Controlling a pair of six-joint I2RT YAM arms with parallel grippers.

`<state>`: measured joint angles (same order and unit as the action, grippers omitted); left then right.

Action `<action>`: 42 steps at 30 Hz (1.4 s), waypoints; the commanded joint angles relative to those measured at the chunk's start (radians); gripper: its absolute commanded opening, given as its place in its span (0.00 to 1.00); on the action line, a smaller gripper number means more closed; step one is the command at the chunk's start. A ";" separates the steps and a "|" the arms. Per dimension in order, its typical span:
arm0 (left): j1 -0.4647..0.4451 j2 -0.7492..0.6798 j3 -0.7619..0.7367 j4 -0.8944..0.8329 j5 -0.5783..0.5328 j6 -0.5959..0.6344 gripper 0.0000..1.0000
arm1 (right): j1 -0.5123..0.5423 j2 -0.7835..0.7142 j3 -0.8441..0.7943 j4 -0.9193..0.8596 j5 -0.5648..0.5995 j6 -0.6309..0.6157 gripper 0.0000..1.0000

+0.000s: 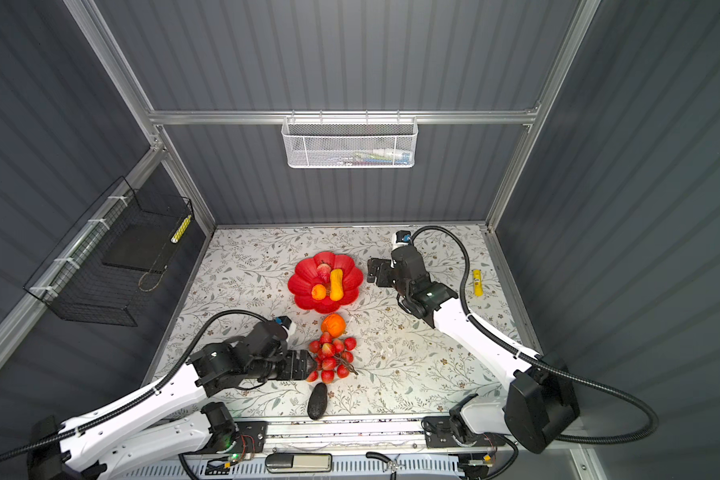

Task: Place and organize the fake fruits in the fruit bowl
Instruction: 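Reach the left gripper to the dark avocado and grasp it, then carry the avocado with the left gripper and release it into the bowl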

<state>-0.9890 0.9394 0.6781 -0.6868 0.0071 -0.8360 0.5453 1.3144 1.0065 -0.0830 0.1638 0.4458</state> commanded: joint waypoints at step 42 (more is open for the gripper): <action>-0.209 -0.044 0.259 -0.298 -0.371 0.021 0.38 | -0.043 -0.082 -0.092 0.005 -0.004 0.028 0.99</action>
<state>-1.2579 0.9371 0.8341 -0.8513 -0.2295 -0.9077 0.5102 1.2472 0.9104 -0.0792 0.1612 0.4713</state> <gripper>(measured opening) 0.428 0.988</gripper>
